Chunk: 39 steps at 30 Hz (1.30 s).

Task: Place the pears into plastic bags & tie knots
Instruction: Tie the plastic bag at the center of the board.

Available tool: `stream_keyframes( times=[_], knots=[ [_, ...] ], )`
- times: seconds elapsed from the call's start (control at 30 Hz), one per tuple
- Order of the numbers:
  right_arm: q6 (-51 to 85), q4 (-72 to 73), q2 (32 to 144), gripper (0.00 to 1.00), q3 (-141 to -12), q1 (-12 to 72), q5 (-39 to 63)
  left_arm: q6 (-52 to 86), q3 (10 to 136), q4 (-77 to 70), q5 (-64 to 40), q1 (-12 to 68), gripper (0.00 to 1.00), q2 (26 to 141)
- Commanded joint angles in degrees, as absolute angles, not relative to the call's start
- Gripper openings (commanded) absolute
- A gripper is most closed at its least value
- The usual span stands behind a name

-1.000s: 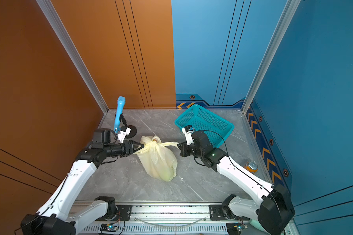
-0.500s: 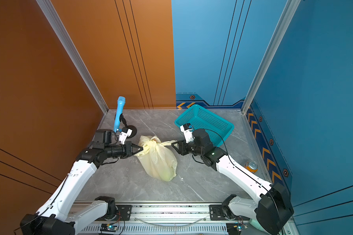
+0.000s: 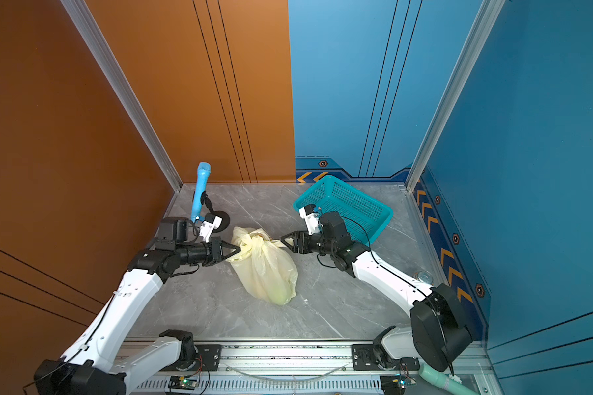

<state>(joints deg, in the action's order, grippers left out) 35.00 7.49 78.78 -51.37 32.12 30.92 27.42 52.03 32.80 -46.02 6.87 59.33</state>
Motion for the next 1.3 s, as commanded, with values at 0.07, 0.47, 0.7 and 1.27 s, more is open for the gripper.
stream_keyframes(
  times=[0.07,0.47,0.7,1.27],
  knots=[
    [50.9,21.7,80.2,0.69,-48.1,31.5,34.9,26.9,52.0,32.1,-45.4,7.1,0.0,59.4],
    [66.4,33.2,84.7,0.66,-43.6,34.2,34.8,26.5,52.3,32.0,-45.0,7.1,0.0,60.4],
    [72.4,40.9,85.8,0.25,-43.8,35.8,33.6,26.5,52.6,31.9,-44.4,7.1,0.0,60.0],
    [42.5,-15.8,69.4,0.0,-52.8,29.2,11.4,29.9,57.8,33.4,-36.0,-8.8,0.0,49.8]
  ],
)
